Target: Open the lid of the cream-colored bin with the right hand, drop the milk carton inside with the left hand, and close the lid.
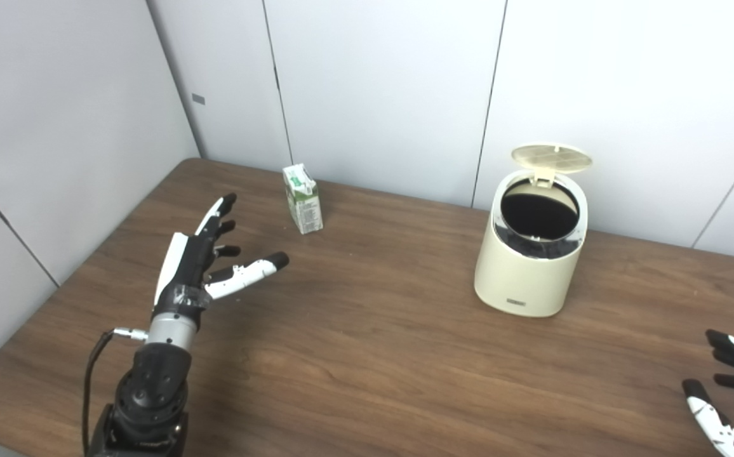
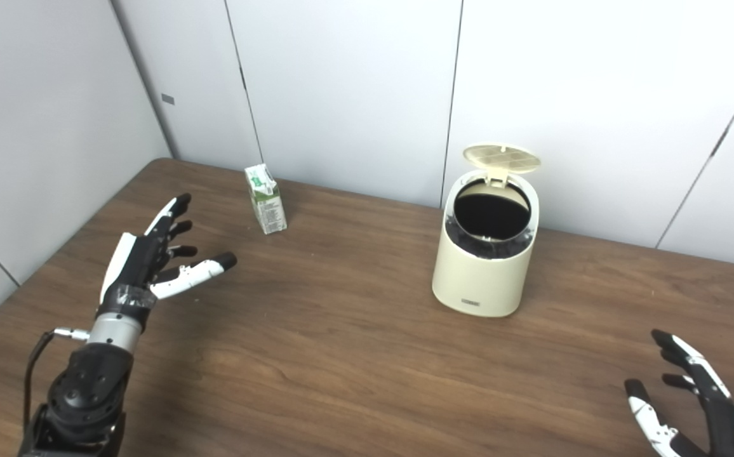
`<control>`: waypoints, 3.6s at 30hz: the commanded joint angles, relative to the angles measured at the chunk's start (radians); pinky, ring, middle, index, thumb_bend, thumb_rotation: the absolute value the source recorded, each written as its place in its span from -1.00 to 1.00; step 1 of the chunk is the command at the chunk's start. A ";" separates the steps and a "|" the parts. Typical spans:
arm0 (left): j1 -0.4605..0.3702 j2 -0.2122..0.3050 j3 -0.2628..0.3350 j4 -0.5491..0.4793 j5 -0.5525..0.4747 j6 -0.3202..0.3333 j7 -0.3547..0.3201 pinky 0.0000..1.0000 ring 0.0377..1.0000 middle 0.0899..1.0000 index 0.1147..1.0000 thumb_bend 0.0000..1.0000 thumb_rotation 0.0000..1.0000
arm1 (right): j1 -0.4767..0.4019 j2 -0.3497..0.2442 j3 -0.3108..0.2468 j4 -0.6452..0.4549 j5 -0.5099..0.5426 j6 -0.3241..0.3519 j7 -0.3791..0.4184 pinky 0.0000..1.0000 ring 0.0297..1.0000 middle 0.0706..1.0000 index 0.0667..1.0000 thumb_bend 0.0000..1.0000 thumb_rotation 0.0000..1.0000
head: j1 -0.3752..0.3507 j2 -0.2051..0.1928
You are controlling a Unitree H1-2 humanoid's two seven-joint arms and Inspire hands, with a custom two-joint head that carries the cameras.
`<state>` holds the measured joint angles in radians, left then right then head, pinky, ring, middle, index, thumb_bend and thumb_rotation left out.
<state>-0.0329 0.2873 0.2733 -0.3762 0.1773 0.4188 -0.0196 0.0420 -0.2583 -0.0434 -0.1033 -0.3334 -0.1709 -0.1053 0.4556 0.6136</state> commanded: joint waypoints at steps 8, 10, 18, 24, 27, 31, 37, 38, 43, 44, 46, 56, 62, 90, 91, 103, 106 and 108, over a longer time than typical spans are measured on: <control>-0.095 0.013 -0.007 0.027 0.020 0.051 -0.008 0.73 0.97 1.00 1.00 1.00 -0.03 | -0.022 -0.017 -0.011 -0.052 -0.003 -0.027 0.017 0.30 0.59 0.59 0.52 -0.89 -0.42 | 0.037 -0.023; -0.106 0.004 -0.006 0.030 0.029 0.051 -0.012 0.70 0.96 1.00 1.00 1.00 -0.02 | -0.027 -0.019 -0.015 -0.035 0.008 -0.051 0.014 0.27 0.57 0.57 0.50 -0.89 -0.39 | 0.042 -0.025; -0.164 -0.042 0.041 0.062 0.042 0.051 -0.045 0.54 0.92 1.00 1.00 1.00 -0.02 | -0.033 -0.019 -0.023 -0.018 0.026 -0.069 0.021 0.19 0.53 0.55 0.47 -0.86 0.18 | 0.053 -0.038; -0.223 -0.054 0.089 0.128 0.045 0.050 -0.040 -0.04 0.35 0.49 1.00 1.00 -0.02 | -0.031 -0.013 -0.025 -0.034 0.027 -0.053 0.030 0.14 0.52 0.55 0.47 -0.80 0.45 | 0.053 -0.038; -0.252 -0.045 0.100 0.168 0.078 0.051 -0.046 0.03 0.45 0.50 1.00 1.00 -0.03 | -0.030 -0.014 -0.026 -0.028 0.018 -0.064 0.024 0.12 0.51 0.55 0.46 -0.79 0.52 | 0.053 -0.042; -0.277 -0.051 0.114 0.186 0.107 0.051 -0.038 -0.12 0.34 0.50 1.00 1.00 -0.09 | -0.028 -0.009 -0.029 -0.025 0.035 -0.068 0.025 0.11 0.51 0.54 0.45 -0.76 0.47 | 0.052 -0.040; -0.303 -0.061 0.135 0.213 0.095 0.051 -0.031 0.71 0.98 0.99 1.00 1.00 -0.06 | -0.023 -0.007 -0.027 -0.035 0.024 -0.062 0.026 0.10 0.50 0.53 0.45 -0.74 0.46 | 0.048 -0.045; -0.308 -0.063 0.141 0.218 0.089 0.051 -0.028 0.78 0.99 1.00 1.00 1.00 -0.04 | -0.023 -0.006 -0.027 -0.034 0.029 -0.062 0.027 0.10 0.50 0.53 0.45 -0.73 0.48 | 0.048 -0.045; -0.355 -0.056 0.176 0.278 0.066 0.051 -0.039 0.99 1.00 1.00 1.00 1.00 -0.05 | -0.024 -0.006 -0.025 -0.027 0.016 -0.071 0.020 0.08 0.49 0.52 0.45 -0.68 0.53 | 0.050 -0.047; -0.359 -0.050 0.173 0.285 0.076 0.051 -0.043 1.00 1.00 1.00 1.00 1.00 -0.04 | -0.024 -0.006 -0.026 -0.025 0.015 -0.075 0.019 0.07 0.48 0.51 0.44 -0.67 0.54 | 0.050 -0.047; -0.377 -0.036 0.173 0.316 0.100 0.051 -0.053 1.00 1.00 1.00 1.00 1.00 -0.10 | -0.024 -0.004 -0.025 -0.030 0.022 -0.060 0.027 0.09 0.49 0.53 0.45 -0.66 0.55 | 0.049 -0.051; -0.459 -0.010 0.196 0.468 0.221 0.051 -0.152 0.88 0.97 1.00 1.00 1.00 -0.30 | -0.016 -0.003 -0.026 -0.039 0.016 -0.055 0.027 0.11 0.50 0.53 0.45 -0.68 0.54 | 0.043 -0.053; -0.498 0.013 0.190 0.541 0.238 0.051 -0.185 0.93 0.94 0.97 1.00 1.00 -0.33 | -0.002 0.000 -0.030 -0.046 0.023 -0.068 0.022 0.10 0.49 0.52 0.44 -0.68 0.48 | 0.032 -0.053; -0.529 0.119 -0.028 0.707 0.090 0.040 -0.137 0.69 0.94 1.00 1.00 1.00 -0.52 | 0.076 -0.005 -0.056 -0.143 -0.047 0.015 0.030 -0.02 0.43 0.47 0.39 -0.80 0.34 | 0.007 -0.058; -0.533 0.122 -0.035 0.715 0.087 0.044 -0.131 0.73 0.96 1.00 1.00 1.00 -0.52 | 0.078 -0.006 -0.056 -0.148 -0.052 0.018 0.032 -0.02 0.43 0.48 0.40 -0.81 0.34 | 0.007 -0.058; -0.564 0.139 -0.107 0.788 0.129 0.051 -0.120 0.62 0.82 0.90 1.00 1.00 -0.57 | 0.088 -0.025 -0.063 -0.129 -0.039 0.001 0.042 0.03 0.45 0.49 0.42 -0.76 0.24 | 0.007 -0.076; -0.572 0.146 -0.126 0.802 0.118 0.049 -0.120 0.61 0.81 0.87 1.00 1.00 -0.56 | 0.087 -0.026 -0.062 -0.114 -0.045 -0.019 0.036 0.03 0.45 0.48 0.41 -0.76 0.17 | 0.004 -0.085; -0.577 0.153 -0.140 0.814 0.105 0.045 -0.126 0.65 0.81 0.87 1.00 1.00 -0.55 | 0.088 -0.025 -0.060 -0.115 -0.049 -0.021 0.035 0.03 0.44 0.47 0.40 -0.77 0.16 | 0.002 -0.089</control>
<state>-0.5751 0.4259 0.1480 0.4237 0.3027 0.4626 -0.1302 0.1431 -0.2626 -0.0927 -0.1997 -0.3788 -0.1526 -0.0537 0.4587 0.5231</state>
